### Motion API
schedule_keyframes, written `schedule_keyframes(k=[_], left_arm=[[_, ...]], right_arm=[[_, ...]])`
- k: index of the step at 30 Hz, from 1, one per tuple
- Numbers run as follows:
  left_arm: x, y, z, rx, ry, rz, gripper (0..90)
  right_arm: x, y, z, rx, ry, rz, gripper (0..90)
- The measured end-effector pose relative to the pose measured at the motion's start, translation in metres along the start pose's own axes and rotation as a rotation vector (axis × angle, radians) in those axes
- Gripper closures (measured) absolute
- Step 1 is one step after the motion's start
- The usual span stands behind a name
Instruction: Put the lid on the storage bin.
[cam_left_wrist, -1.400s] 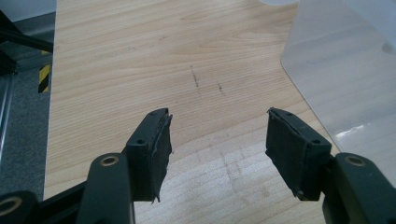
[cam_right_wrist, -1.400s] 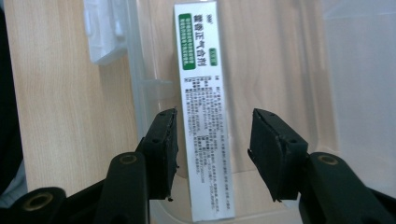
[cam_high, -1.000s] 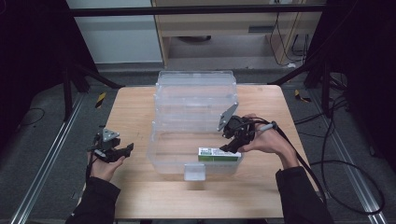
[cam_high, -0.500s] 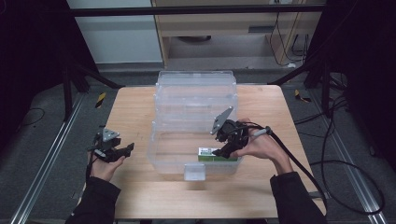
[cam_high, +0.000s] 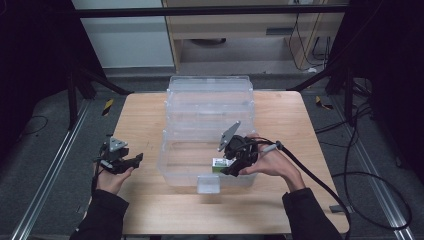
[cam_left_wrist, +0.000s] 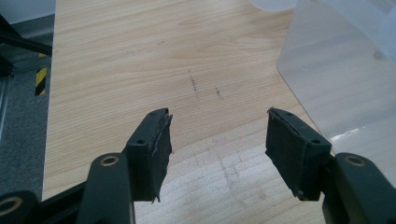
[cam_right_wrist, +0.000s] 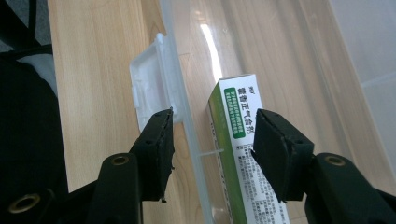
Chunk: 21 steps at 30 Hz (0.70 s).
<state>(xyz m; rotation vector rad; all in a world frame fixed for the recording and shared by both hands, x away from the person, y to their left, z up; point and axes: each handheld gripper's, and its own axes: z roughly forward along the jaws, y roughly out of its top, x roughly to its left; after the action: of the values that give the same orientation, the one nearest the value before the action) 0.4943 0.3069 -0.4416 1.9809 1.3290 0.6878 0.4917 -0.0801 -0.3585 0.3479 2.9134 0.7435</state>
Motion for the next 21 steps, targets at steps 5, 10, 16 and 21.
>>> schedule_keyframes(k=[5, 10, 16, 21], left_arm=[[-0.001, 0.001, 0.0, 0.0, -0.001, 0.001, 39.8], [-0.001, 0.001, -0.001, -0.002, 0.006, 0.001, 39.8], [-0.004, 0.003, -0.002, -0.006, 0.005, 0.011, 39.7], [-0.003, 0.003, -0.002, -0.009, 0.004, 0.009, 39.6]], right_arm=[[0.003, 0.0, 0.008, 0.024, 0.009, -0.009, 49.7], [0.007, 0.0, 0.013, 0.033, 0.027, 0.001, 52.6], [0.01, 0.001, 0.02, 0.056, 0.045, -0.009, 55.0], [0.01, 0.0, 0.028, 0.073, 0.064, -0.023, 56.2]])
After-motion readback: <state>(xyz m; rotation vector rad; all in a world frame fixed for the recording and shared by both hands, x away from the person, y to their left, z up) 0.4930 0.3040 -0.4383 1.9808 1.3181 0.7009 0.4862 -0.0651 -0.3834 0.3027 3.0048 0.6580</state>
